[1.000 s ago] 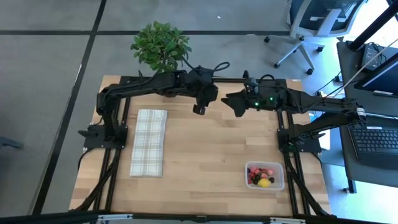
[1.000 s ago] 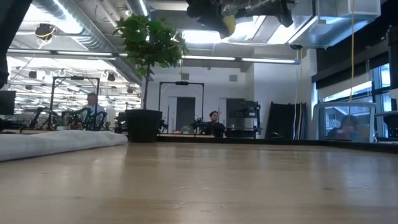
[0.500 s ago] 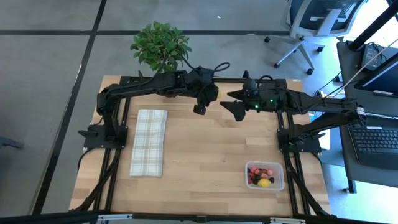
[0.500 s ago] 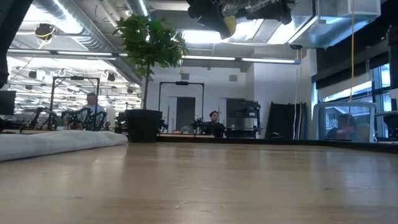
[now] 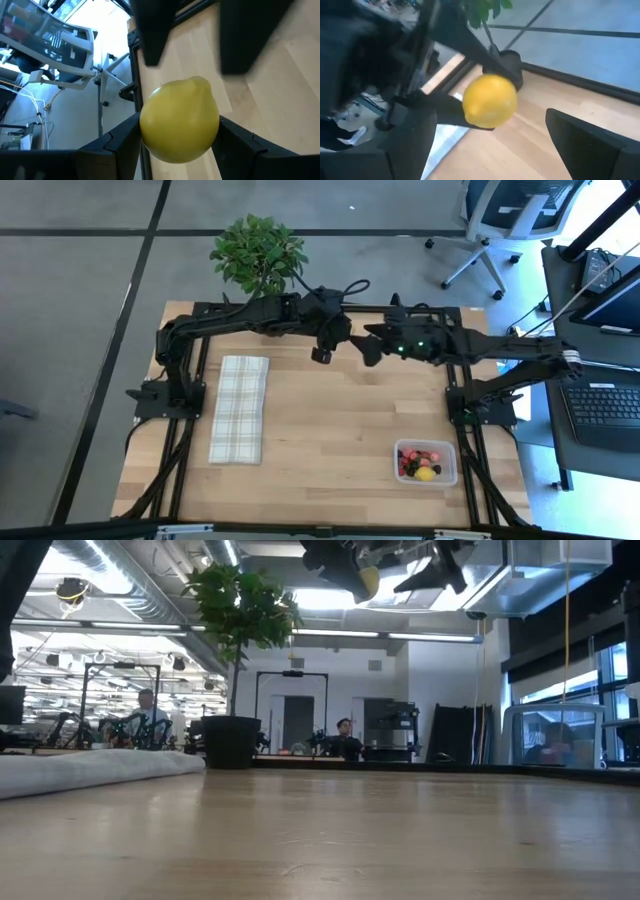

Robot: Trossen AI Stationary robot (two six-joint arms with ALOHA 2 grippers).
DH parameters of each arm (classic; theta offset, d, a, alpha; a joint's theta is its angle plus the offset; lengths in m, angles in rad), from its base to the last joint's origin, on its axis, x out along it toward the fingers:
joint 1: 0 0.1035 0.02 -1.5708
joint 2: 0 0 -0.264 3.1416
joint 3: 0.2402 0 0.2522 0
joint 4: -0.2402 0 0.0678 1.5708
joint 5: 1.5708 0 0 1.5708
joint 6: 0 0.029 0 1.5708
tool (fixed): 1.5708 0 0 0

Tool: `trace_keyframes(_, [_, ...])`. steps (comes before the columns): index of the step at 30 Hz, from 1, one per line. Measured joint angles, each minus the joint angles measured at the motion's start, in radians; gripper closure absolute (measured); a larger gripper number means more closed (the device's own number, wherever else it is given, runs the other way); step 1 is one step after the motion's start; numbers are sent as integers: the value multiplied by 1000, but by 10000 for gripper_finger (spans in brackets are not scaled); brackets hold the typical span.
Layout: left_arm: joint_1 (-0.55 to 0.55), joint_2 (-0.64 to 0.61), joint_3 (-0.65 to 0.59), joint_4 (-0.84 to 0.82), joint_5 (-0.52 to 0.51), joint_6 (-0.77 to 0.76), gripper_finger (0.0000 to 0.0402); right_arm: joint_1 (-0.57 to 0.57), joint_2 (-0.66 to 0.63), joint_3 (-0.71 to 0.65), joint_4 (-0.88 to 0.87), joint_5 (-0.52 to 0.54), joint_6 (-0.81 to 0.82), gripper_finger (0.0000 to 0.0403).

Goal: Pick and placing Produce into tupperware
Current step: Put the yellow lemon into the transparent bin

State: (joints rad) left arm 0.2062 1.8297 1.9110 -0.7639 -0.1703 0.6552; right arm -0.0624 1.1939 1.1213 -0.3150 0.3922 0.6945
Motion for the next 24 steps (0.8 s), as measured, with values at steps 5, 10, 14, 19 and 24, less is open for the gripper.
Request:
trace_keyframes(5, [0, 0, 0, 9, -4, -1, 203, -1, 58, 0, 39, 7, 5, 29])
trace_keyframes(10, [0, 0, 0, 10, -4, -2, 199, -2, 87, 0, 115, 24, 2, 29])
trace_keyframes(14, [0, 0, 0, 10, -4, -2, 202, -2, 105, 0, 106, 90, 4, 29])
trace_keyframes(19, [-1, 0, 0, 10, -4, -9, 201, -3, 126, 0, 136, 137, 19, 29])
trace_keyframes(24, [0, 1, -1, 10, -5, -15, 200, -10, 143, 0, 138, 137, 47, 33])
